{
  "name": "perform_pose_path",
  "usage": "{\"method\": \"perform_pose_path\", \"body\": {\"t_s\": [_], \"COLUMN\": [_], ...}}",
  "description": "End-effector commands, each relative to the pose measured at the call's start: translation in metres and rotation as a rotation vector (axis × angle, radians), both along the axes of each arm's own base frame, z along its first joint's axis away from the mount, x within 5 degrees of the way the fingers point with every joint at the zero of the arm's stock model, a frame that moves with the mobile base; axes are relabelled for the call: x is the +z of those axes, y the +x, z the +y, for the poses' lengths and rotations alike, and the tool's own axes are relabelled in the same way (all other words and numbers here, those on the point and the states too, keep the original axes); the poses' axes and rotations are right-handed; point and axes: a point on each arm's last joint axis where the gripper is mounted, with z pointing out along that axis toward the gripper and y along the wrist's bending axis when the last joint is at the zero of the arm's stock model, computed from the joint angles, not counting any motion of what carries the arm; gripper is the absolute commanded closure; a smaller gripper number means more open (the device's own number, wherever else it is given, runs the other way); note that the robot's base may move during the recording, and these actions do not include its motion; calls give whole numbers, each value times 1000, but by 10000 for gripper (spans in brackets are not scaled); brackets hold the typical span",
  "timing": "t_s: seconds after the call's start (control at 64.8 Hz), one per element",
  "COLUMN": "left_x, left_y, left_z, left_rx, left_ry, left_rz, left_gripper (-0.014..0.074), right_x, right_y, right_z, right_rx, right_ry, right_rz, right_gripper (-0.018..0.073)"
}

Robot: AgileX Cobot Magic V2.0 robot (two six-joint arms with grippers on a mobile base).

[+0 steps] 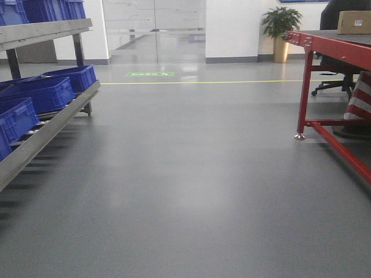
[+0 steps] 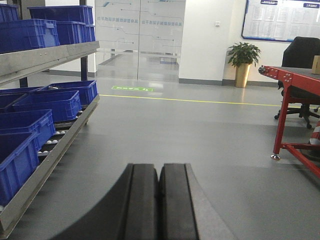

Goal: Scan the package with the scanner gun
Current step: 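Drive the base forward to the red-framed table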

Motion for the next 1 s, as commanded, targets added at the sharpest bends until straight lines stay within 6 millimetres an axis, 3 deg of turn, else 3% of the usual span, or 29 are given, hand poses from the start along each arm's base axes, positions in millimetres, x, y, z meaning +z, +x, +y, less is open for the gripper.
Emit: {"method": "perform_pose_path", "body": {"t_s": [0.0, 0.988], "left_x": [3, 3], "left_y": [-1, -1], "left_z": [0, 0], "left_rx": [1, 1], "left_ry": [-7, -7], "left_rz": [-26, -26], "left_gripper": [708, 708], "right_x": [1, 1], "right_y": [0, 0], "right_z": [0, 0], "right_rx": [-4, -4], "right_ry": [-4, -4], "right_rz": [-15, -15], "right_gripper": [727, 727]}}
